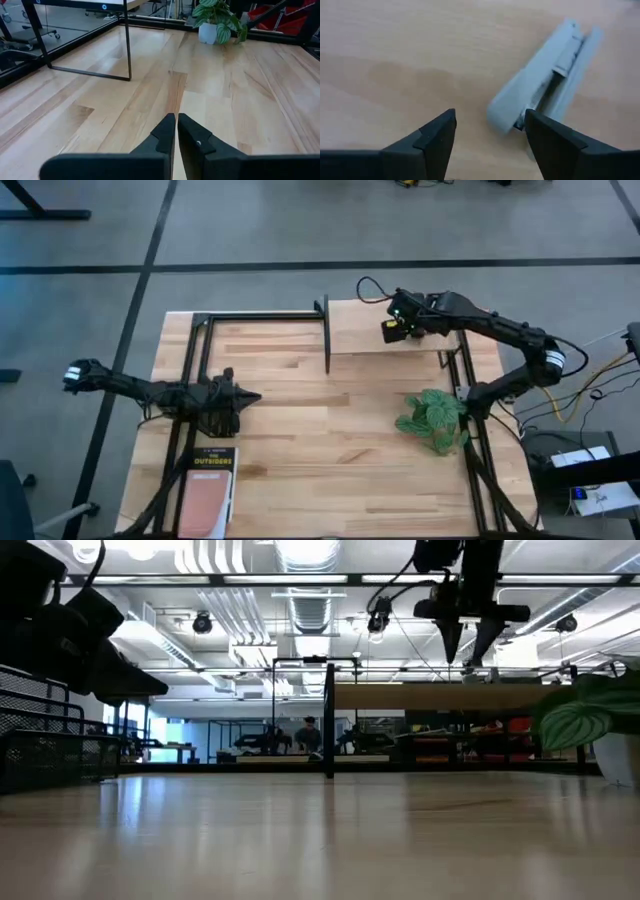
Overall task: Stock shelves
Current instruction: Put the gray stapler on the shelf
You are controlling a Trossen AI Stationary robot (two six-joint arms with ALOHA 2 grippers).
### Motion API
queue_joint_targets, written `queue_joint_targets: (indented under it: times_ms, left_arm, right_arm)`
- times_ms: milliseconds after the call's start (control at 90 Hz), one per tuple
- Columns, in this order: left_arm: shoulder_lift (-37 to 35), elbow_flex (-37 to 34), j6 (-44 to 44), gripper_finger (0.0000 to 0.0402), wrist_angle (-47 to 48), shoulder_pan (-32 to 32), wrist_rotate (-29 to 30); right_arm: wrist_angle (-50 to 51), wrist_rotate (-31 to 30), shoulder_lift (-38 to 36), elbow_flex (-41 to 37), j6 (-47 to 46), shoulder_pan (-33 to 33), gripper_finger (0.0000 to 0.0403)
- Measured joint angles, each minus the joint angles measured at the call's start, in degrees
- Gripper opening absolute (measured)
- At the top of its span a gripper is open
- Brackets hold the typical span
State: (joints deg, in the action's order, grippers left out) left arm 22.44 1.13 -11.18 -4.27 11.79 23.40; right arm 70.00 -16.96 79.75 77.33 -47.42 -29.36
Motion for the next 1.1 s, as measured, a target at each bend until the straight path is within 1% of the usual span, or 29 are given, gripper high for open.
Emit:
queue_joint_targets:
  times_ms: [122,311,489,711,1100]
  left_arm:
    - [0.0,0.0,0.0,0.0004,0.0,0.0,0.0]
    - [0.0,0.0,0.0,0.0004,0.0,0.0,0.0]
    - [0.0,0.0,0.0,0.0004,0.0,0.0,0.0]
    - [0.0,0.0,0.0,0.0004,0.0,0.0,0.0]
    - [0.0,0.0,0.0,0.0004,0.0,0.0,0.0]
  right_arm:
    - [0.0,0.7,0.1,-0.5,-2.9,0.0,0.0201]
    - [0.5,0.7,2.1,-0.6,-5.6,-1.3,0.0186]
    - [0.5,1.0,3.9,-0.6,-5.5,-2.5,0.0179]
    - [1.1,0.9,4.2,-0.5,-5.1,-2.7,0.0178]
    - [8.5,1.8,2.5,-0.7,-5.0,-2.6,0.016]
